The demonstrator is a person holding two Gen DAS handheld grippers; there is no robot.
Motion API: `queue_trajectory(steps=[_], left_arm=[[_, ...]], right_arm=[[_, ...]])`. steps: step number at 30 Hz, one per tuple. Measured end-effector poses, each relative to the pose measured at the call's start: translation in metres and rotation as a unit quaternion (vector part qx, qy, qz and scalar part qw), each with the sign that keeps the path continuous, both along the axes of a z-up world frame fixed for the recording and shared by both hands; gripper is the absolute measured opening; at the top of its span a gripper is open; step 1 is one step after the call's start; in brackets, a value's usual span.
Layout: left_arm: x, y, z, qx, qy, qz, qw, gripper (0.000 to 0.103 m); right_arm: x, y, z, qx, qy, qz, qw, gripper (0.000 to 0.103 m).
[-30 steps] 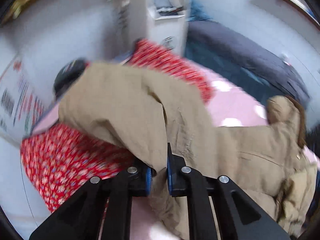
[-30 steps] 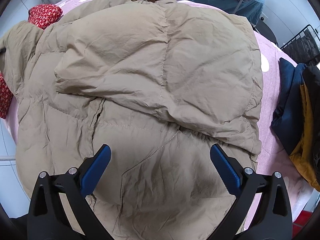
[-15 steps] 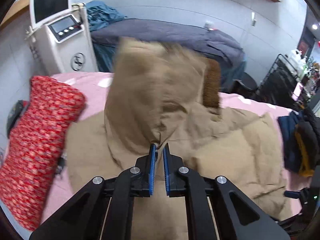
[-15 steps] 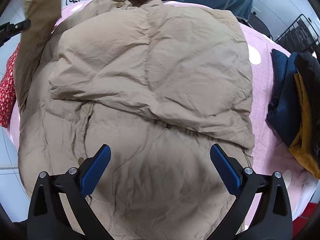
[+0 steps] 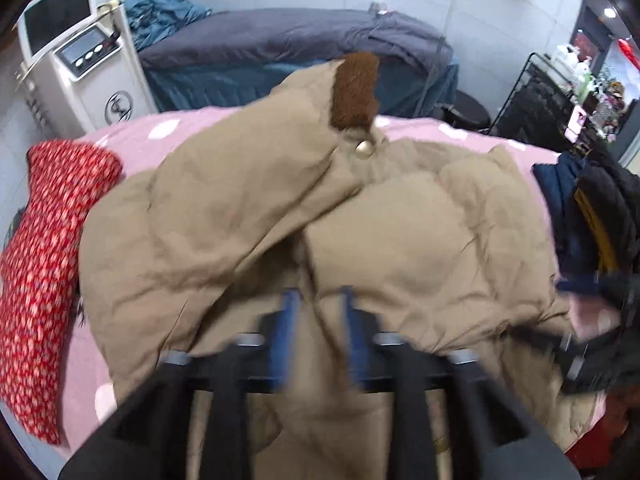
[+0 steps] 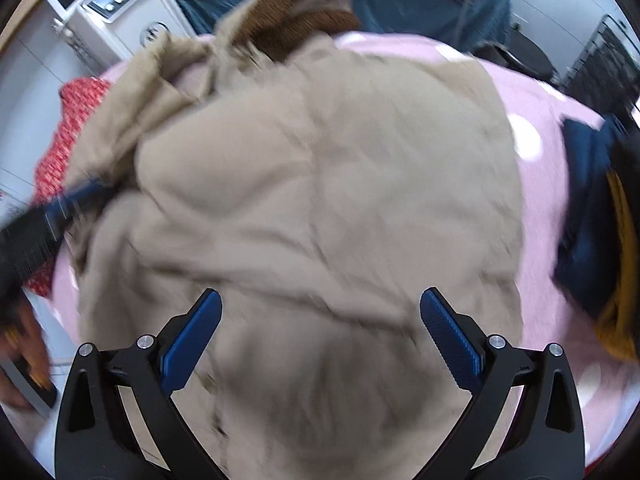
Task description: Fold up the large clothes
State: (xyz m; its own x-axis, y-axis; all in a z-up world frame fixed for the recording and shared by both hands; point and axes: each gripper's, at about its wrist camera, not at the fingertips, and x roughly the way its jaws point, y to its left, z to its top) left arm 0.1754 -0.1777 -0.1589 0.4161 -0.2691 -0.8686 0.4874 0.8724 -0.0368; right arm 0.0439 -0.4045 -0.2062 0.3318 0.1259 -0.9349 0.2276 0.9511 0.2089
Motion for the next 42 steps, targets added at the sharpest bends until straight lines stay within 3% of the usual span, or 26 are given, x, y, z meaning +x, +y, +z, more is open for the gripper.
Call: queue_trajectory(steps=[5, 9, 17, 20, 21, 22, 23, 24, 25, 30, 34, 37, 42], left_arm=[[-0.008, 0.025, -0.009, 0.007, 0.021, 0.028, 0.9994, 0.064], [-0.014, 0.047, -0.017, 0.008, 0.041, 0.059, 0.9974, 0.068], [-0.019, 0.078, -0.029, 0.01, 0.071, 0.098, 0.9926, 0.072], [-0.02, 0.085, -0.032, 0.011, 0.077, 0.106, 0.9913, 0.072], [-0.019, 0.087, -0.034, 0.012, 0.079, 0.108, 0.9909, 0.072], [-0.019, 0.087, -0.034, 0.012, 0.081, 0.11, 0.9906, 0.072], [-0.018, 0.088, -0.035, 0.013, 0.082, 0.111, 0.9903, 0.072], [-0.018, 0.089, -0.035, 0.015, 0.083, 0.112, 0.9901, 0.072], [-0.017, 0.089, -0.035, 0.015, 0.082, 0.113, 0.9901, 0.072], [-0.011, 0.094, -0.025, 0.009, 0.073, 0.121, 0.9899, 0.072], [-0.007, 0.097, -0.021, 0.004, 0.071, 0.121, 0.9901, 0.072], [-0.009, 0.095, -0.02, 0.006, 0.066, 0.112, 0.9915, 0.072], [-0.018, 0.086, -0.024, 0.009, 0.073, 0.095, 0.9927, 0.072]], right_arm=[[0.059, 0.016, 0.016, 0.048, -0.028, 0.032, 0.998, 0.098], [0.108, 0.043, 0.033, 0.065, -0.061, 0.063, 0.994, 0.098], [0.174, 0.086, 0.031, 0.036, -0.075, 0.113, 0.99, 0.096], [0.183, 0.095, 0.023, 0.049, -0.064, 0.13, 0.988, 0.071], [0.185, 0.099, 0.021, 0.054, -0.058, 0.138, 0.987, 0.057], [0.187, 0.103, 0.018, 0.06, -0.05, 0.147, 0.986, 0.044], [0.187, 0.108, 0.017, 0.054, -0.04, 0.153, 0.986, 0.038], [0.186, 0.111, 0.02, 0.052, -0.04, 0.158, 0.985, 0.025], [0.184, 0.113, 0.026, 0.058, -0.048, 0.162, 0.984, 0.018], [0.159, 0.125, 0.085, 0.061, -0.113, 0.204, 0.97, 0.011], [0.132, 0.122, 0.111, 0.042, -0.121, 0.22, 0.967, 0.01], [0.112, 0.102, 0.096, 0.048, -0.086, 0.186, 0.978, 0.009], [0.079, 0.056, 0.04, 0.084, -0.022, 0.11, 0.99, 0.009]])
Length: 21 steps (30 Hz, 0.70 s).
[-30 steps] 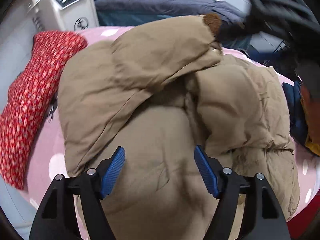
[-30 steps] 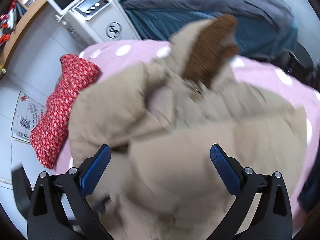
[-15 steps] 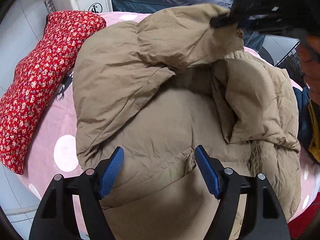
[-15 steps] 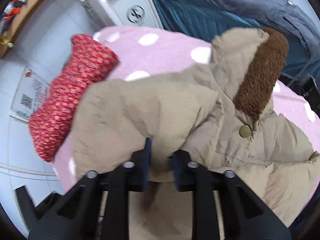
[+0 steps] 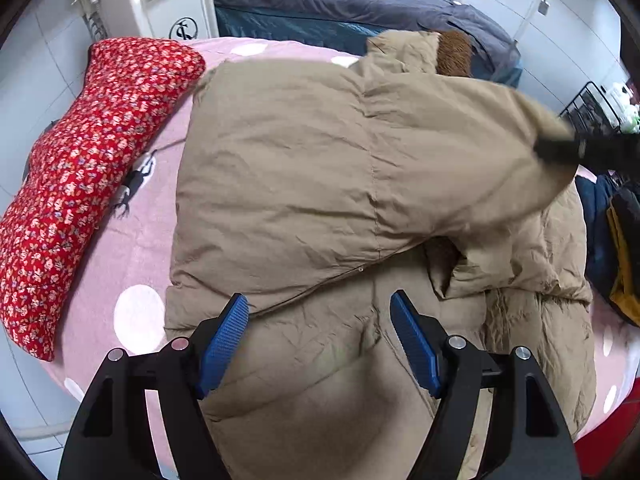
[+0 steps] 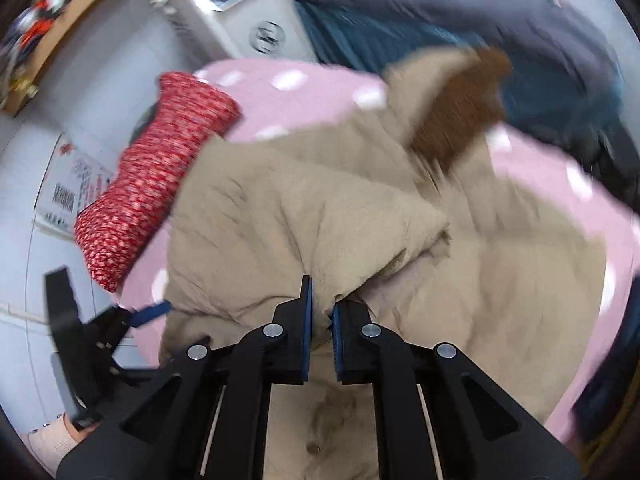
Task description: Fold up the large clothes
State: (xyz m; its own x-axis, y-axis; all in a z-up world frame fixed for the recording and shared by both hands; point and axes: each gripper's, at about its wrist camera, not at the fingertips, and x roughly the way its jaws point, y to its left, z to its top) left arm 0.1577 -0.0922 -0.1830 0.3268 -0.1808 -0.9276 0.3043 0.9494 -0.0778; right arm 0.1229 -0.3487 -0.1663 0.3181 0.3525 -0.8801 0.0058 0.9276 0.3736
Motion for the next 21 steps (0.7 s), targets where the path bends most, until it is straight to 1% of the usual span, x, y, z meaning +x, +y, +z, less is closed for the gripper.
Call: queue_trajectory(steps=[4, 6, 9, 15, 21], left_arm=[[-0.007, -0.01, -0.004, 0.005, 0.007, -0.012, 0.9999, 0.072], [-0.009, -0.016, -0.004, 0.007, 0.009, -0.017, 0.9998, 0.072], [-0.012, -0.023, 0.0, 0.013, 0.005, -0.026, 0.9996, 0.072], [-0.025, -0.03, 0.007, 0.026, 0.004, -0.036, 0.999, 0.074], [-0.047, -0.041, 0.015, 0.058, 0.004, -0.054, 0.9968, 0.075]], right_arm=[[-0.013, -0.013, -0.037, 0.016, 0.032, -0.032, 0.999, 0.009], [-0.012, -0.02, -0.056, 0.037, 0.049, -0.053, 0.997, 0.009], [-0.012, -0.026, -0.077, 0.068, 0.057, -0.08, 0.993, 0.009], [-0.014, -0.021, -0.097, 0.073, 0.051, -0.089, 0.992, 0.009], [-0.019, -0.03, -0.114, 0.108, 0.046, -0.108, 0.987, 0.009]])
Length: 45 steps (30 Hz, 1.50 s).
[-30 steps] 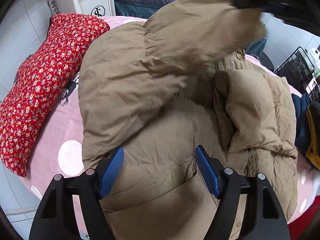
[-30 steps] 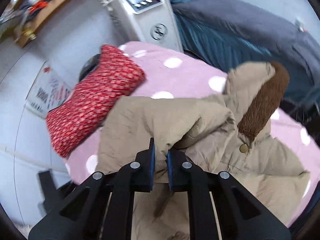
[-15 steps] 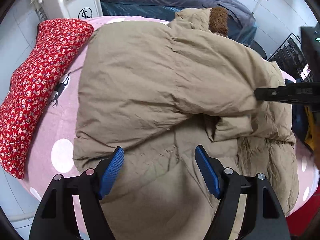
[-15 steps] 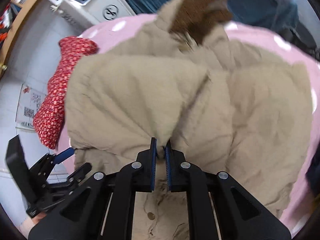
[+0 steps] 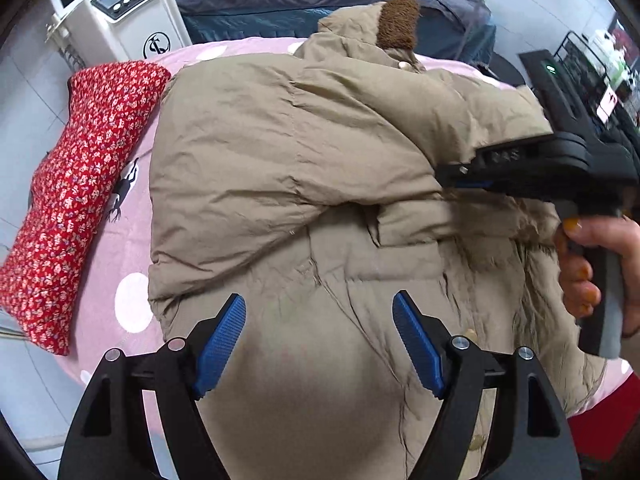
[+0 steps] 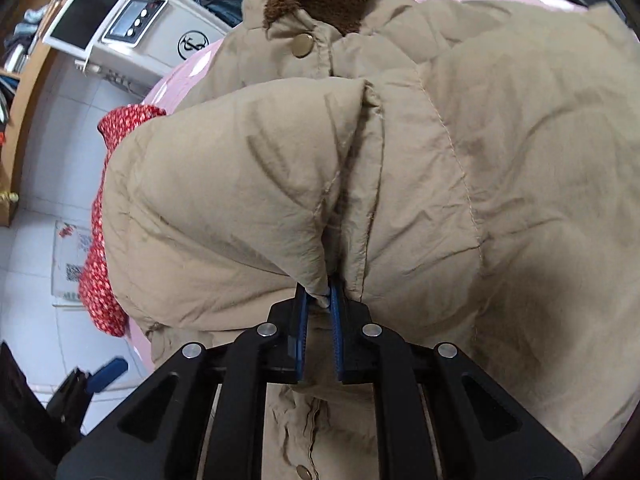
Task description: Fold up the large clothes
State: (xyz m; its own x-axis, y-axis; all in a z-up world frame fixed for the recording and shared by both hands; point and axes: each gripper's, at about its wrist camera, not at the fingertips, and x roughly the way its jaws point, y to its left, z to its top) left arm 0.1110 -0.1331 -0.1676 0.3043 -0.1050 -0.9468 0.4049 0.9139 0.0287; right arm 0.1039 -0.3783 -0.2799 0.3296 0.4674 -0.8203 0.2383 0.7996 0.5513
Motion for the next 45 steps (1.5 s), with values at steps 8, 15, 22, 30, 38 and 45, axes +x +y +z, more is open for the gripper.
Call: queue_trajectory(steps=[8, 15, 22, 30, 38, 45], left_arm=[[-0.024, -0.015, 0.009, 0.0, 0.003, -0.016, 0.9999, 0.08], [-0.01, -0.014, 0.004, -0.002, 0.0, -0.029, 0.9996, 0.082], [0.048, 0.011, -0.002, -0.014, -0.017, -0.029, 0.9993, 0.082], [0.125, 0.034, -0.006, -0.061, -0.032, -0.007, 0.9976, 0.082], [0.146, 0.011, -0.048, -0.026, -0.028, -0.036, 0.9986, 0.088], [0.155, 0.005, -0.077, 0.009, 0.001, -0.032, 0.9994, 0.091]], right_arm=[[-0.002, 0.005, -0.005, -0.01, -0.01, -0.004, 1.0, 0.01], [-0.015, -0.007, 0.011, 0.007, 0.002, -0.036, 0.999, 0.029], [-0.038, -0.014, 0.049, -0.068, -0.012, -0.087, 0.994, 0.063], [-0.027, 0.015, 0.105, -0.185, -0.078, -0.071, 0.977, 0.067], [-0.004, 0.011, 0.051, -0.148, 0.013, -0.086, 0.985, 0.069], [0.004, 0.014, 0.015, -0.141, 0.038, -0.072, 0.987, 0.076]])
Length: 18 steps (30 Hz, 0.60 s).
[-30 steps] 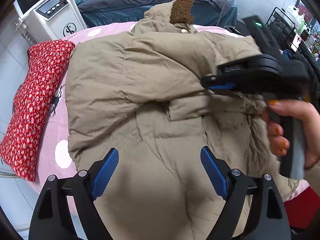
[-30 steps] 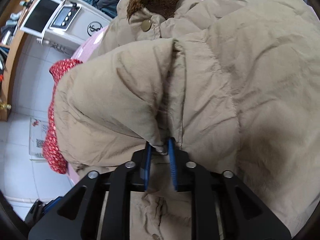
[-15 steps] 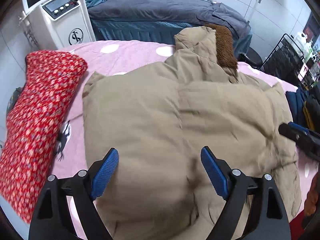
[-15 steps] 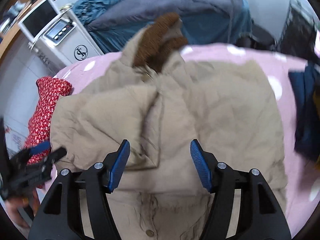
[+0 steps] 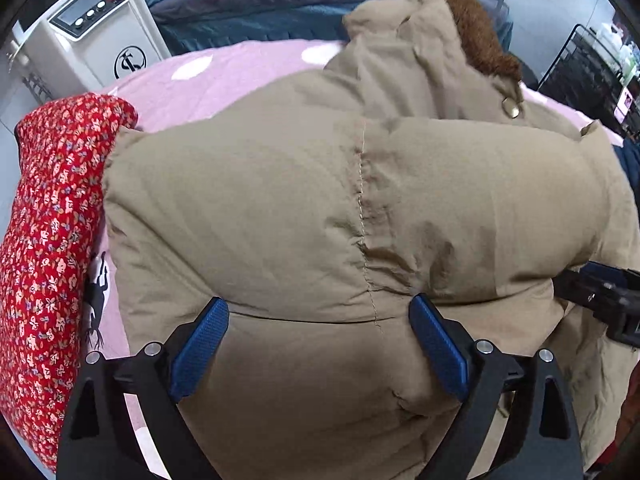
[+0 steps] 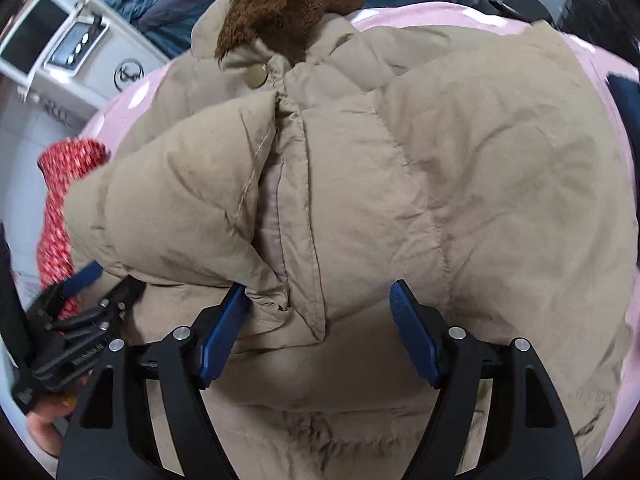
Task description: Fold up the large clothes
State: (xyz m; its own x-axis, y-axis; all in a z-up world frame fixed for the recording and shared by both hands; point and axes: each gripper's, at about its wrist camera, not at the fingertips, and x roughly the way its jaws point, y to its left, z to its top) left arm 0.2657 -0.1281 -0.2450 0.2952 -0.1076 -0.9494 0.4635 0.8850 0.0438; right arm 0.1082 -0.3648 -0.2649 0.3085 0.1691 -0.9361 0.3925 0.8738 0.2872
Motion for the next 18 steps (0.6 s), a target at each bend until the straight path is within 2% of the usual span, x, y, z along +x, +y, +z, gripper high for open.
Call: queue_trajectory(steps=[6, 12, 18], left_arm=[[0.006, -0.007, -0.015, 0.032, 0.003, 0.015, 0.9994, 0.095], [0.002, -0.01, -0.022, 0.053, -0.013, 0.023, 0.9983, 0.096], [-0.001, -0.012, -0.01, 0.059, -0.009, 0.029, 0.9978, 0.096]], right_arm=[[0.014, 0.009, -0.014, -0.023, 0.02, 0.034, 0.999, 0.085], [0.015, 0.012, -0.021, -0.028, 0.019, 0.034, 0.999, 0.092], [0.013, 0.006, -0.012, 0.003, 0.019, 0.032, 0.999, 0.095]])
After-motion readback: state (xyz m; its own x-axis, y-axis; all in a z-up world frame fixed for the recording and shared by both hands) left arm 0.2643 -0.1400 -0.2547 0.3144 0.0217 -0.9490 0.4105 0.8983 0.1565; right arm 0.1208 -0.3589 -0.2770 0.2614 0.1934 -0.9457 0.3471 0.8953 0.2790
